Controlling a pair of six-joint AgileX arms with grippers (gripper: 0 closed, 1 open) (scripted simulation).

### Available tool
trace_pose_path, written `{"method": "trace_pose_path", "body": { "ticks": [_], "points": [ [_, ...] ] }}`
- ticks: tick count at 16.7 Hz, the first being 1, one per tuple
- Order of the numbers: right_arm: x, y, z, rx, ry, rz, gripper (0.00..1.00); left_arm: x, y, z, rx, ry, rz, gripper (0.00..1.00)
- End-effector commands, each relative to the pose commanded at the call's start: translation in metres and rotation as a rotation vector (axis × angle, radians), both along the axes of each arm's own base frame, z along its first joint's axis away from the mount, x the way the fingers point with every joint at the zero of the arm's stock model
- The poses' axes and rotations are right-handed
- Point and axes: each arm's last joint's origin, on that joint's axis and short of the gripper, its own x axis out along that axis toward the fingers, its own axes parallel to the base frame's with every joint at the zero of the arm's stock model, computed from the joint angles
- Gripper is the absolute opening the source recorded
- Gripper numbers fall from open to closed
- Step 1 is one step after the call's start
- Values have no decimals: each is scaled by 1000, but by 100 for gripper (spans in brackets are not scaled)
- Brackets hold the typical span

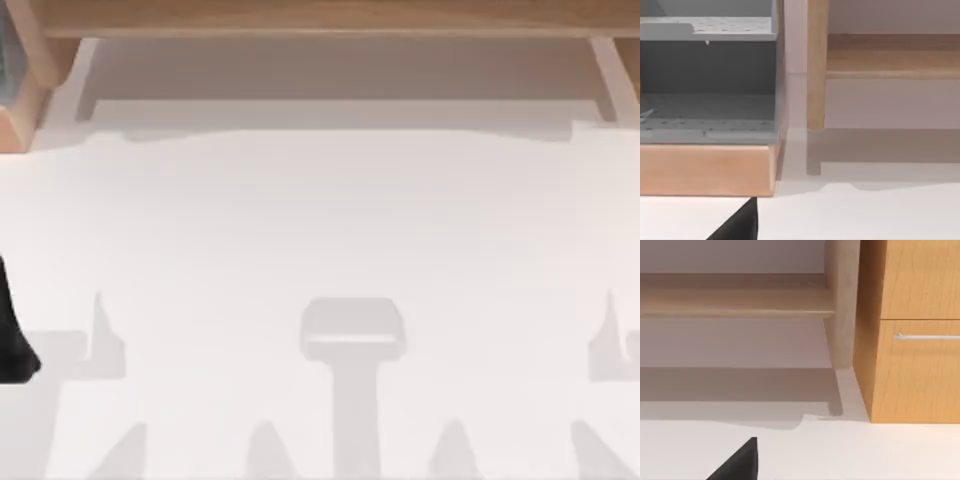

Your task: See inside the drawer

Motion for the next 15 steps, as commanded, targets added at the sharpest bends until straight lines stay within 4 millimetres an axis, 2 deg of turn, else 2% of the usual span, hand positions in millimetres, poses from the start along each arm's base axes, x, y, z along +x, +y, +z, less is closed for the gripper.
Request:
{"method": "trace_pose_path", "body": {
  "ticks": [3, 8, 11, 15],
  "points": [
    [0, -1, 3, 0, -8, 1, 100, 0, 0, 0, 0, 0, 0, 100],
    [11, -12, 34, -9, -56, 5, 100, 0, 0, 0, 0, 0, 0, 100],
    [31, -29, 51, -11, -40, 0, 100, 0, 0, 0, 0, 0, 0, 100],
    [65, -67, 62, 0, -4, -3, 100, 0, 0, 0, 0, 0, 0, 100]
  ]
}}
